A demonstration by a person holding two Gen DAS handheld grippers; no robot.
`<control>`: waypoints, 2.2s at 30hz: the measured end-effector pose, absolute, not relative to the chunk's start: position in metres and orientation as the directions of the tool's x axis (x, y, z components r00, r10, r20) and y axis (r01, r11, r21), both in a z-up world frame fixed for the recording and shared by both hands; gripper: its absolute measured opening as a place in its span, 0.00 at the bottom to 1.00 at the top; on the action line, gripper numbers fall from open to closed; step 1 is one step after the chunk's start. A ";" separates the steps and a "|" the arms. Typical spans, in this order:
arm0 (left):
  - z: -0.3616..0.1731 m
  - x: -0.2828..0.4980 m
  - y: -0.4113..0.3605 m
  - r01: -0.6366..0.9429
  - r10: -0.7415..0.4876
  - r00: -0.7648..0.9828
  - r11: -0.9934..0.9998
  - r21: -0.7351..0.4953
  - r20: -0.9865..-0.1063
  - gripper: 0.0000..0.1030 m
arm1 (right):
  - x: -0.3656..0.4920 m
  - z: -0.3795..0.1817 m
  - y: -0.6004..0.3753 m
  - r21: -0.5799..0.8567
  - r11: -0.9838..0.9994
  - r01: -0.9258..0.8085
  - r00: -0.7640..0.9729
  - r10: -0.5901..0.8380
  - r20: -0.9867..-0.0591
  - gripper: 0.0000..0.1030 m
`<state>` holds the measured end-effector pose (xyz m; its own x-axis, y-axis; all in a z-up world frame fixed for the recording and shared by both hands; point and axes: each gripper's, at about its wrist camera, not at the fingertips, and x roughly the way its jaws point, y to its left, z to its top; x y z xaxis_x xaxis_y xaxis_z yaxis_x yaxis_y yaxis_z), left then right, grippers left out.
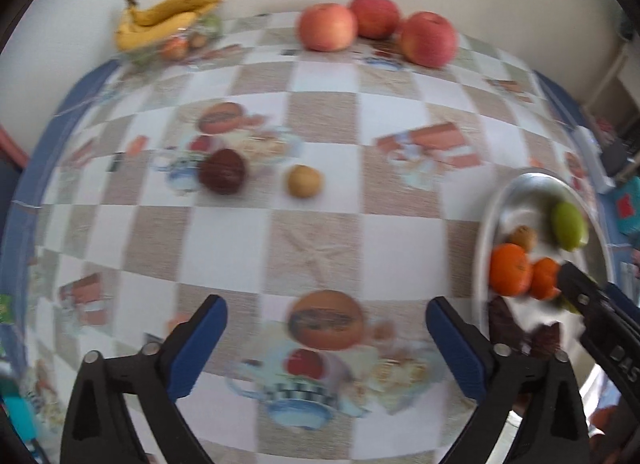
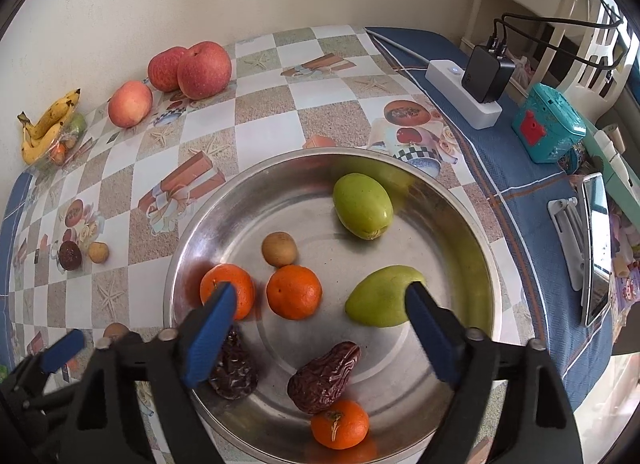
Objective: Organize fruits
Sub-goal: 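Open both tools over the bowl to drop the date and small fruit, then move both open tools back over the table toward the remaining fruit, then grasp another brown date with the left tool while the right tool grasps a small brown fruit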
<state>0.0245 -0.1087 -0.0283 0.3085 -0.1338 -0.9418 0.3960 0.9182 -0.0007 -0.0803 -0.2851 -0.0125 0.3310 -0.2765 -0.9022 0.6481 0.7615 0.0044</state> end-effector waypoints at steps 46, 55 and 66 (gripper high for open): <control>-0.061 0.155 -0.034 0.184 -0.323 0.288 0.943 -0.279 -0.902 0.84 | 0.061 -0.055 -0.147 0.036 0.980 0.196 0.487 -0.066 -0.871 0.76; -0.061 0.156 -0.045 0.254 -0.340 0.271 0.928 -0.273 -0.901 0.50 | 0.081 -0.067 -0.141 0.028 0.982 0.189 0.488 -0.069 -0.870 0.46; -0.060 0.138 -0.036 0.238 -0.320 0.246 0.935 -0.263 -0.915 0.46 | 0.069 -0.064 -0.146 0.033 0.980 0.195 0.463 -0.063 -0.884 0.28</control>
